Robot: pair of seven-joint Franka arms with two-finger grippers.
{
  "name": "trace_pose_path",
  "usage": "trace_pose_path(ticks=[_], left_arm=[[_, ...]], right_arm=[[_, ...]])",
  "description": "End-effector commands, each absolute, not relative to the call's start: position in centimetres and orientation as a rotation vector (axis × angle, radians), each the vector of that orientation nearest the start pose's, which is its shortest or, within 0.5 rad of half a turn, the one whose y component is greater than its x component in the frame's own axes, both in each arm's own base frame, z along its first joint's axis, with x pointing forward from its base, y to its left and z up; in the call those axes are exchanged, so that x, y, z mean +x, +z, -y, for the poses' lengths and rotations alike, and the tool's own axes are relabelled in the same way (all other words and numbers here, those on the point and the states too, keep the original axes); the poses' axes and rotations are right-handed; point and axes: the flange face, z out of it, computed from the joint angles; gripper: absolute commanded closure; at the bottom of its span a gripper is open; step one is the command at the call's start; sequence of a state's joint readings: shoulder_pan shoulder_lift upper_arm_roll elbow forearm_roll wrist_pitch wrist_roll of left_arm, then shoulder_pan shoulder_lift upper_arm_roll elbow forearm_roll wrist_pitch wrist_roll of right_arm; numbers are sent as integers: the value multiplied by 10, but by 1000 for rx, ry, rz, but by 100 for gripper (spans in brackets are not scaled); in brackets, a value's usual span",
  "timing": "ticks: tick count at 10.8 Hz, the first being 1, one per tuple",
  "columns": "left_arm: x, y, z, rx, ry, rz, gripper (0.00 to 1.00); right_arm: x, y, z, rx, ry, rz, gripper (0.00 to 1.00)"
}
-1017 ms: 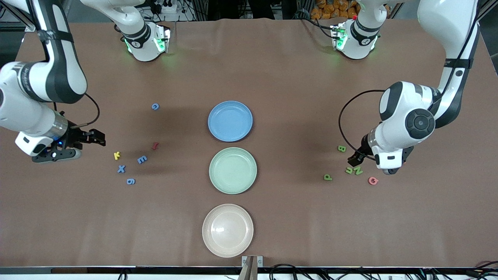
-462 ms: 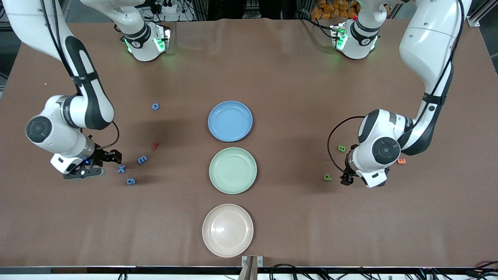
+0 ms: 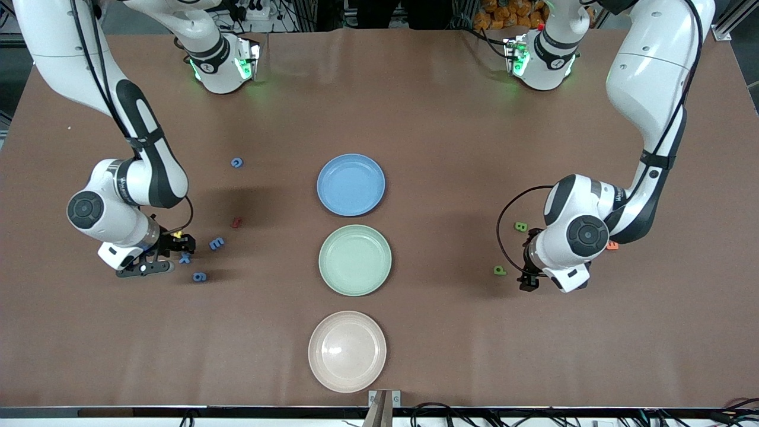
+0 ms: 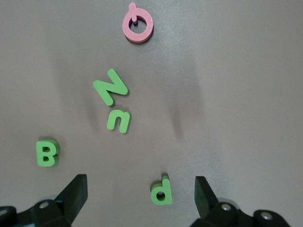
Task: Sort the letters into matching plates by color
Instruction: 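Grasp the blue X with the right gripper while the left gripper reaches the green d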
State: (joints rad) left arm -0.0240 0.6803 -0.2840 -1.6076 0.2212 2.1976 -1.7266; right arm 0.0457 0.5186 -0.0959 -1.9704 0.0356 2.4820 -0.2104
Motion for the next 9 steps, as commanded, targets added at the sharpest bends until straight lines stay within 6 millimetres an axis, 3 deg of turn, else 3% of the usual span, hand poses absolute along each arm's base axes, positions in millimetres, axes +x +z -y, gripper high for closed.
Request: trace_pose_path(ticks=[1, 4, 9], left_arm=[[671, 229, 179, -2403, 37, 1958, 0], [675, 218, 192, -2362, 49, 2012, 0], [685, 205, 203, -2368, 51, 2037, 0]], right_arm=[[617, 190, 30, -3149, -5, 222, 35], [616, 180, 30, -3149, 12, 223, 36], [615, 175, 30, -3150, 17, 225, 52]])
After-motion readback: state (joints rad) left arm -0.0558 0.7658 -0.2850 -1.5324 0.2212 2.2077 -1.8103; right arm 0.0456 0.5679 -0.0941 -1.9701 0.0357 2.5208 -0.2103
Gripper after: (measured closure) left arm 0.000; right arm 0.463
